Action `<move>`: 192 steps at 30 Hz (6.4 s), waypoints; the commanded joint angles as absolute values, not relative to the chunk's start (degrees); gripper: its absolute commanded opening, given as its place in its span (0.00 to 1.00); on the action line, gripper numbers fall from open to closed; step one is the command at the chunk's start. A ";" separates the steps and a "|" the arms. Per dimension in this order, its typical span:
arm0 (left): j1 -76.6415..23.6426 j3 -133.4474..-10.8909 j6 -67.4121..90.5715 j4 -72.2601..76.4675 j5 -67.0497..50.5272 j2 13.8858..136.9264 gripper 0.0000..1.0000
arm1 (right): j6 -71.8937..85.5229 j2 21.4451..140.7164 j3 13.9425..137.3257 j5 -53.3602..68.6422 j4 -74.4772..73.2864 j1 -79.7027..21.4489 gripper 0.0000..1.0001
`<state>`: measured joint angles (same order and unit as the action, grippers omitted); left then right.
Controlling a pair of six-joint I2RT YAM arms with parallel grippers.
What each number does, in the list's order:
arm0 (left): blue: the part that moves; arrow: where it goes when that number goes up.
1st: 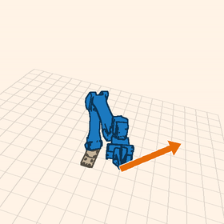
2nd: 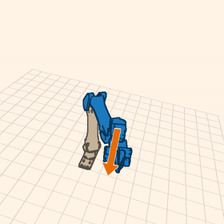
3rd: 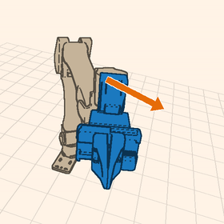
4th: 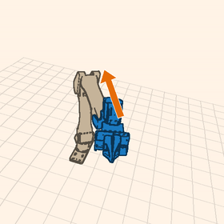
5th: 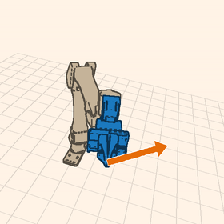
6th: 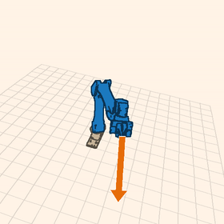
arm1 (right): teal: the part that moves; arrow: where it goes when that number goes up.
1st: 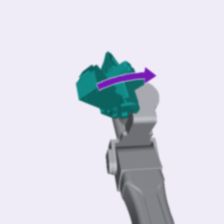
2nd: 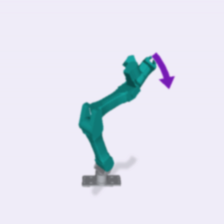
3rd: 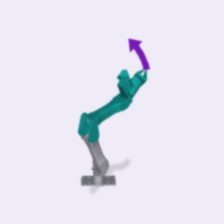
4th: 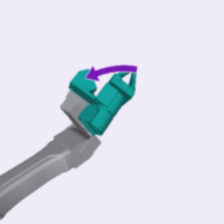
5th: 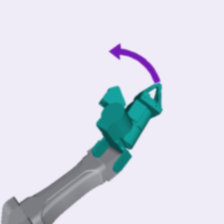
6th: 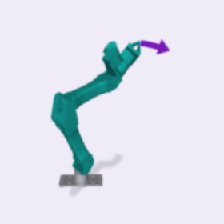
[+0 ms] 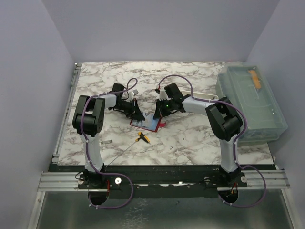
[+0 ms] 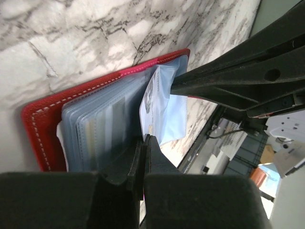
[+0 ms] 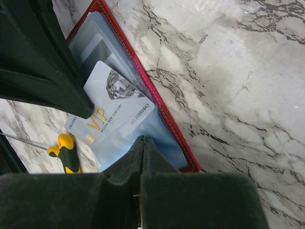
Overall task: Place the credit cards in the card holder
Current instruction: Insert the credit card into the card holder.
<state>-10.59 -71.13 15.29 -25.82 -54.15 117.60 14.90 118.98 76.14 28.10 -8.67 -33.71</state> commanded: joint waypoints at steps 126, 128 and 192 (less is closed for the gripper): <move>-12.53 -64.49 20.52 -28.61 -51.48 116.75 0.00 | 17.82 111.42 71.11 10.34 -21.39 -33.13 0.48; -12.56 -64.66 20.39 -28.64 -51.91 116.87 0.00 | 17.92 110.77 69.58 13.29 -20.10 -33.33 0.49; -22.44 -65.75 32.54 -24.65 -31.74 102.78 0.45 | 22.22 112.63 65.89 18.82 -13.68 -34.54 0.23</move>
